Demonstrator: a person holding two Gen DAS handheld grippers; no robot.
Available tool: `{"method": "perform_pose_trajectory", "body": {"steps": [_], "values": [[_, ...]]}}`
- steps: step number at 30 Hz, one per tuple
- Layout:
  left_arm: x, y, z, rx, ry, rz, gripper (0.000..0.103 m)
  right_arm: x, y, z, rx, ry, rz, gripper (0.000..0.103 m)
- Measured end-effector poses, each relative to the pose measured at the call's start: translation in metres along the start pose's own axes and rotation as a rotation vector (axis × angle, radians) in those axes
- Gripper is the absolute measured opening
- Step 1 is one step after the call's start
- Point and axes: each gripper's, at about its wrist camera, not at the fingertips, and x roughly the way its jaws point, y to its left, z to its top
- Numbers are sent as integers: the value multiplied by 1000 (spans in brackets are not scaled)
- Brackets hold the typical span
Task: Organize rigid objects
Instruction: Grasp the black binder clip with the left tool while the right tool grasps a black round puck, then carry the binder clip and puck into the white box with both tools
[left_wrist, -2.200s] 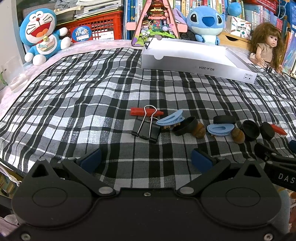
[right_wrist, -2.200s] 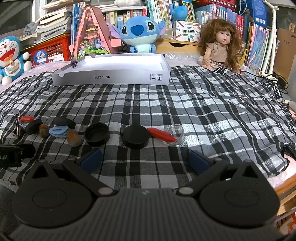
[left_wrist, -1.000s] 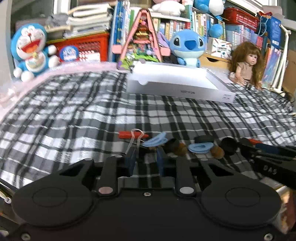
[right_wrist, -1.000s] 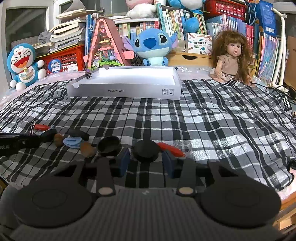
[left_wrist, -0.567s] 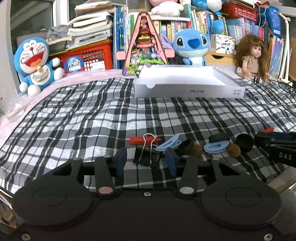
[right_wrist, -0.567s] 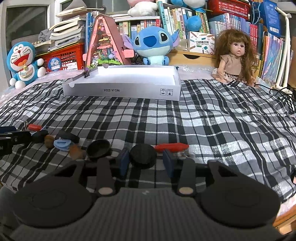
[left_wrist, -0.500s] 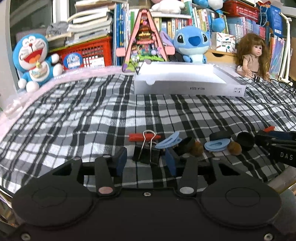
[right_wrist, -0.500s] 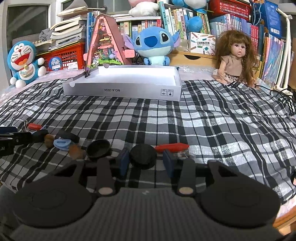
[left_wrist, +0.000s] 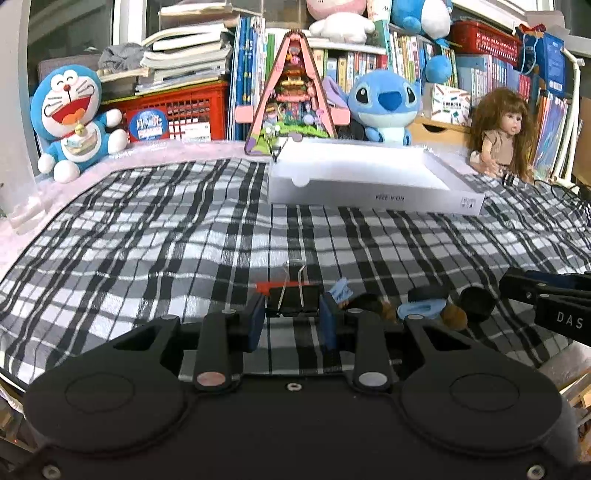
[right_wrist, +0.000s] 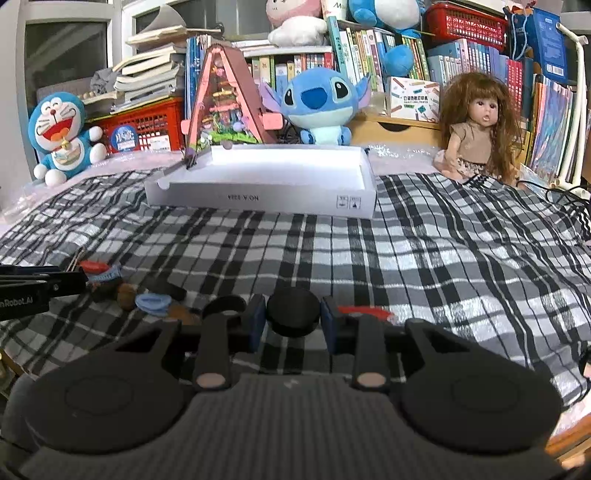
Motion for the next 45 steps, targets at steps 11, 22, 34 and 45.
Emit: {"method": "perform_pose_trajectory", "body": {"steps": [11,22,34,45], "values": [[5,5,10,-39,2,-6,29,2,-2,9,26,-9,5,37],[12,6,49,-60,-26,-69,29,7,-9,27,41,-16,13,37],[44,-6,121,-55,8,-136,29,38,-40,91,130,77,56,37],[111,-26,179,-68,136,-188,29,103,-57,155,195,226,109,37]]}}
